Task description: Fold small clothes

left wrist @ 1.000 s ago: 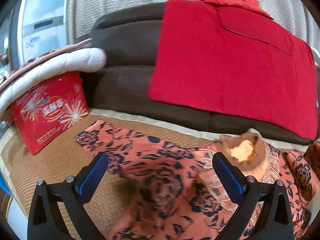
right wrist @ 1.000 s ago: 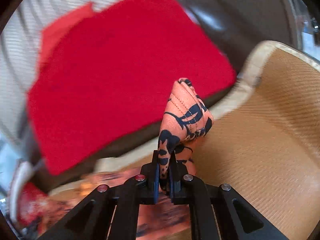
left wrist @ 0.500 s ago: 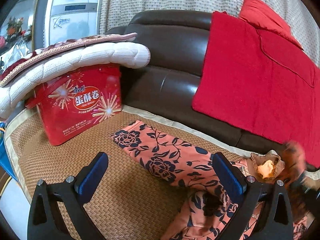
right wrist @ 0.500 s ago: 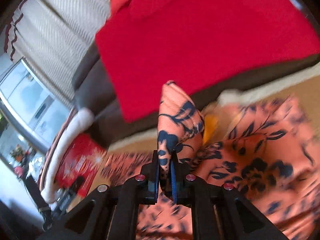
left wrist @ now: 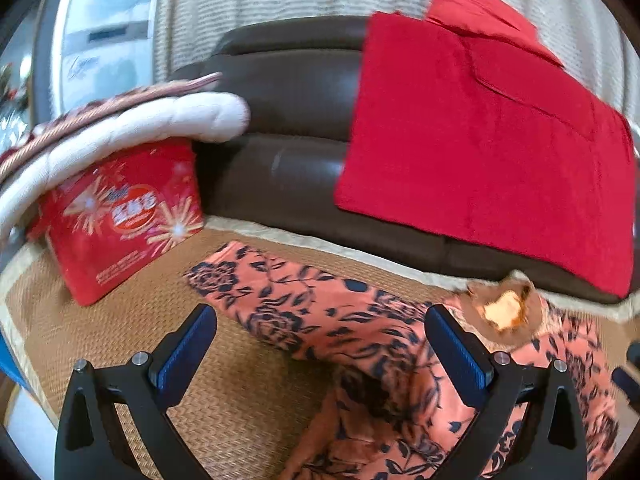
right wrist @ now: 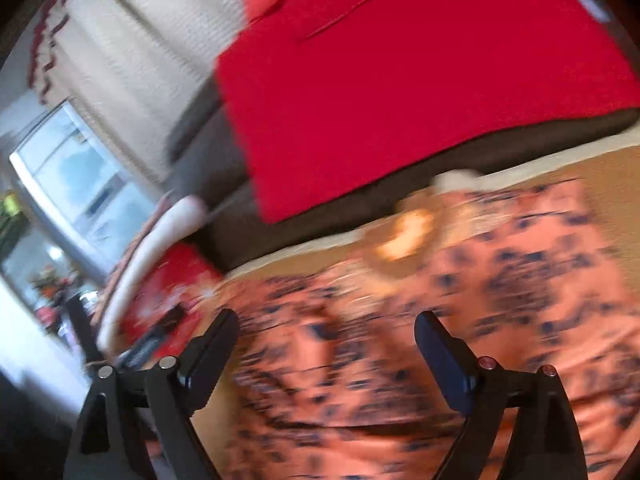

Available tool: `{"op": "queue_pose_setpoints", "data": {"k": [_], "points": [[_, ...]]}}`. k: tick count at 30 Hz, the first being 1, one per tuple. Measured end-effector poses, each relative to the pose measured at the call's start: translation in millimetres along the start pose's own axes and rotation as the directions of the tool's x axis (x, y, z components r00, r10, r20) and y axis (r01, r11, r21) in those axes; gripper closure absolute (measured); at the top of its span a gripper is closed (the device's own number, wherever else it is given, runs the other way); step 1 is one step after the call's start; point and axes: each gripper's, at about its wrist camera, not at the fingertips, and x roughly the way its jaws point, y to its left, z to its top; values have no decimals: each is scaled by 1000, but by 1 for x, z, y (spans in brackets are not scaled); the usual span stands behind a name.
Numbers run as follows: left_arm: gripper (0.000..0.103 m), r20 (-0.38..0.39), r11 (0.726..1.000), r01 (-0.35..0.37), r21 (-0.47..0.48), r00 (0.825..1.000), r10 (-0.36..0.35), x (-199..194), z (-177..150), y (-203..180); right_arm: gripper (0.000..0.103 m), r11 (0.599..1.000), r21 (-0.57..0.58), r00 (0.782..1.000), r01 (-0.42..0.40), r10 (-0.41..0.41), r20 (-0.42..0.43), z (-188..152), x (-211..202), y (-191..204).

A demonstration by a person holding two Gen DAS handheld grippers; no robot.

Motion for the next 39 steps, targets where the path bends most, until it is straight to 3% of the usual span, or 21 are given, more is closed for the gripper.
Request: {"op": "queue_pose_setpoints", "data": {"k": [3,5,8,10,15,17,20,25,26,28,29,32,38,39], "points": [[0,3,995,-64,75,998,64,4,-1,-16,19,993,71,995,92,-95,29,4,-7,-42],[0,1,993,-96,65,995,96,8,2,-11,22,986,62,988,154,-155,11,9,0,-54],[0,-37,991,-131,-35,991,130,15,12,25,26,976,65,973,206,-197,-118,5,27,-70],[0,-78,980,-144,-134,988,134,21,15,55,27,972,61,963,226,-214,-161,1,37,-72],[0,-161,898,-115,-425,986,50,36,7,132,27,987,-123,990,102,-113,-80,-6,35,-16],[0,-168,880,-97,-464,986,20,40,4,145,27,983,-177,992,53,-72,-99,-14,41,2],[0,-188,877,-60,-477,982,-34,51,4,153,27,967,-254,986,-13,-29,-162,-34,63,29],[0,-233,838,41,-545,952,-198,78,-1,157,27,953,-282,974,-113,50,-222,-59,85,55],[1,-238,833,49,-552,947,-214,82,-2,156,30,950,-285,973,-125,60,-225,-62,87,59],[7,-248,820,65,-568,937,-246,93,-3,154,50,943,-302,971,-137,67,-231,-66,92,68],[12,-252,817,69,-573,933,-256,99,-4,154,71,939,-316,970,-135,60,-236,-69,98,73],[23,-275,794,86,-602,911,-307,117,-8,152,73,938,-324,971,-124,48,-233,-71,106,79],[22,-318,756,74,-651,877,-360,148,-13,145,73,947,-289,963,-140,62,-263,-75,127,80],[22,-312,753,75,-654,880,-359,150,-12,145,73,949,-281,960,-143,64,-271,-76,130,79]]}}
